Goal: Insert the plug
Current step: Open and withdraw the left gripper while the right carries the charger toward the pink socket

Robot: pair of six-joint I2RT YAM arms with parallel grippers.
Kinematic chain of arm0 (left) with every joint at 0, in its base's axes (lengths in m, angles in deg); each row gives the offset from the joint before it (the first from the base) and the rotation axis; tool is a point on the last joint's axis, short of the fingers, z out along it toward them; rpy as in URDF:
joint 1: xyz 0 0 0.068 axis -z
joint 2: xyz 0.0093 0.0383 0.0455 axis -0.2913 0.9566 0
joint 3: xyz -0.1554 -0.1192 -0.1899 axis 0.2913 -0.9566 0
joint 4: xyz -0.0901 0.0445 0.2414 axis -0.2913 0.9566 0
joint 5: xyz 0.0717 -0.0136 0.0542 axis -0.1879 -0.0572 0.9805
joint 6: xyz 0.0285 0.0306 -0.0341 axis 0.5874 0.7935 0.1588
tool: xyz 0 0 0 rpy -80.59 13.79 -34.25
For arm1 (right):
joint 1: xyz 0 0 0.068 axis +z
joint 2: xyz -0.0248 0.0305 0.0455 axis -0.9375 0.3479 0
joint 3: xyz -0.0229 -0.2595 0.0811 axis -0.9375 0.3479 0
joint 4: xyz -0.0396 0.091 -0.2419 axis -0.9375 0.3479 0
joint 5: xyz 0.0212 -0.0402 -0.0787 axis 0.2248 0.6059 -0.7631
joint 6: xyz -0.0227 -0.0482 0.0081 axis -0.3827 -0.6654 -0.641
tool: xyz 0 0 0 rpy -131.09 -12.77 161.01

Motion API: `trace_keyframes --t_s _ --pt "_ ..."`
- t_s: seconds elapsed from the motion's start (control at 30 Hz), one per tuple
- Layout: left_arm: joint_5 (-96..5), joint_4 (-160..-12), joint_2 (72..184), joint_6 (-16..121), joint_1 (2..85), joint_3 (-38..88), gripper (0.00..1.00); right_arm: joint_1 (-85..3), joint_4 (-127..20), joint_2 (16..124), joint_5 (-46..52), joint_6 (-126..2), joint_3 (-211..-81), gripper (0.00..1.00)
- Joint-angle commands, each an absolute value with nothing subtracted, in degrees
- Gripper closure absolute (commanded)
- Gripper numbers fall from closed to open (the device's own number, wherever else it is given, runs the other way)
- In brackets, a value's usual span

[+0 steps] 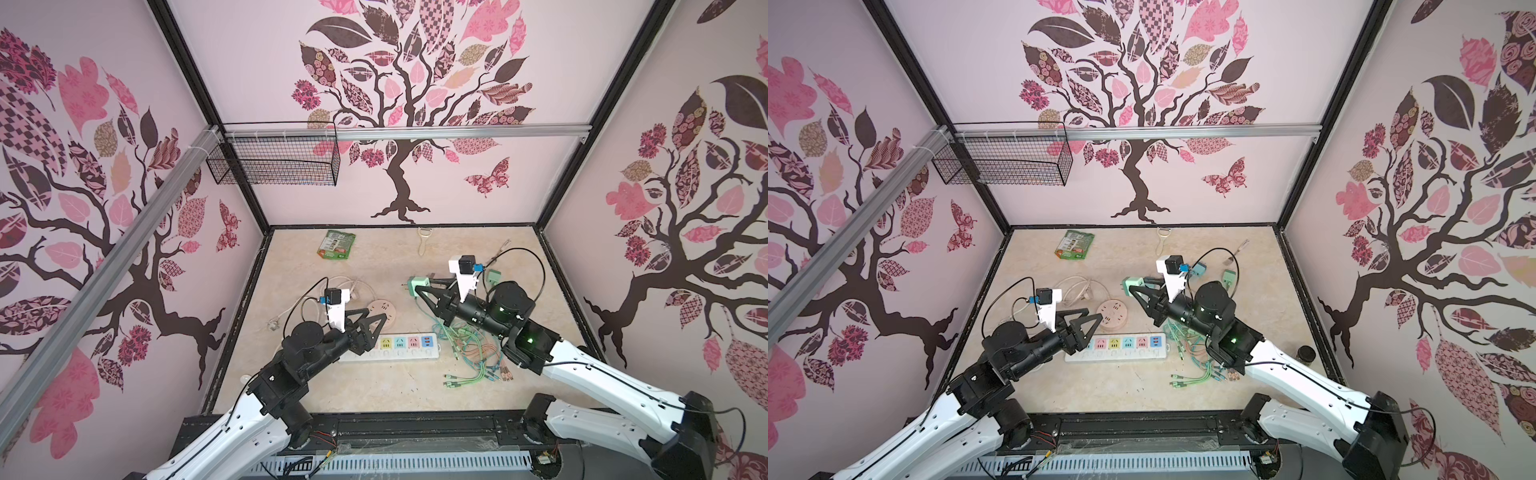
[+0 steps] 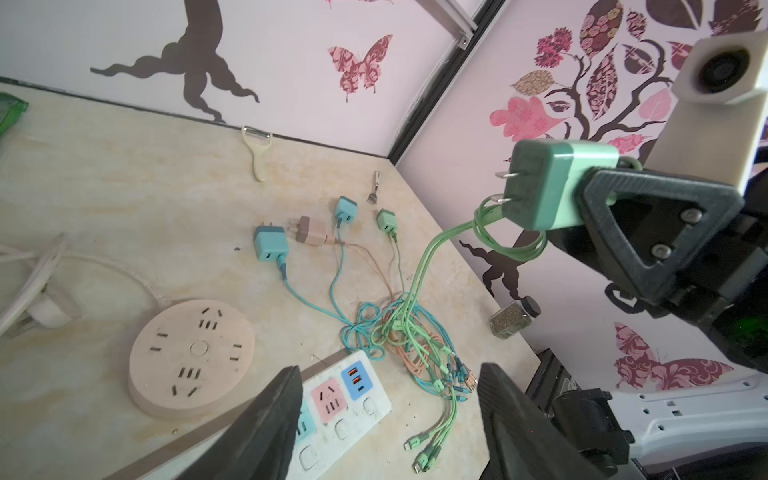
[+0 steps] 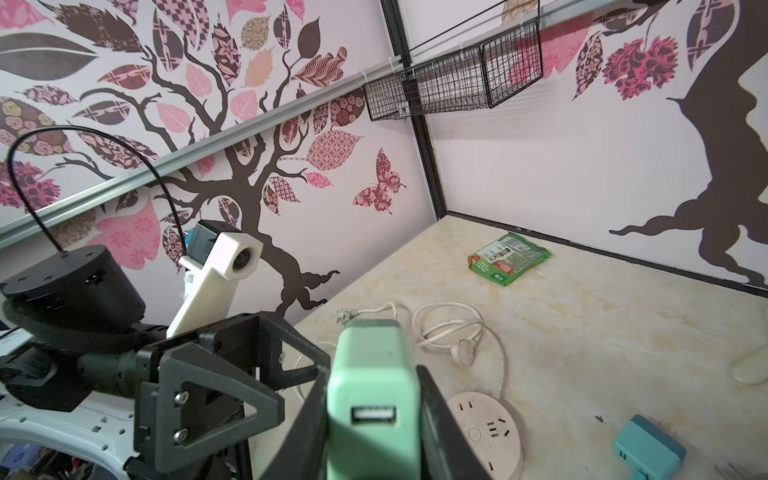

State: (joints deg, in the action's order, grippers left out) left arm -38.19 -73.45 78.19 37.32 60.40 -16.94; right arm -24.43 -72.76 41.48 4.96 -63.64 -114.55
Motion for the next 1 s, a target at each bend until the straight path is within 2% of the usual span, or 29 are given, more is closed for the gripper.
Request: trace_keyframes --t_s 0.0,0.43,0.97 --pt "-35.4 -68.4 76.6 36.4 60.2 -17.6 0.3 -25.7 -73.0 45.2 7.0 -64.9 -118.8 0.78" --pt "-29.3 -60.8 69.8 36.2 60.1 -18.3 0.3 -27.1 -72.3 61.9 11.1 -67.5 -132.1 0.78" --pt "-28.3 -55.9 66.5 36.2 60.1 -18.5 0.3 -27.6 -77.2 81.8 16.8 -65.4 -143.8 0.79"
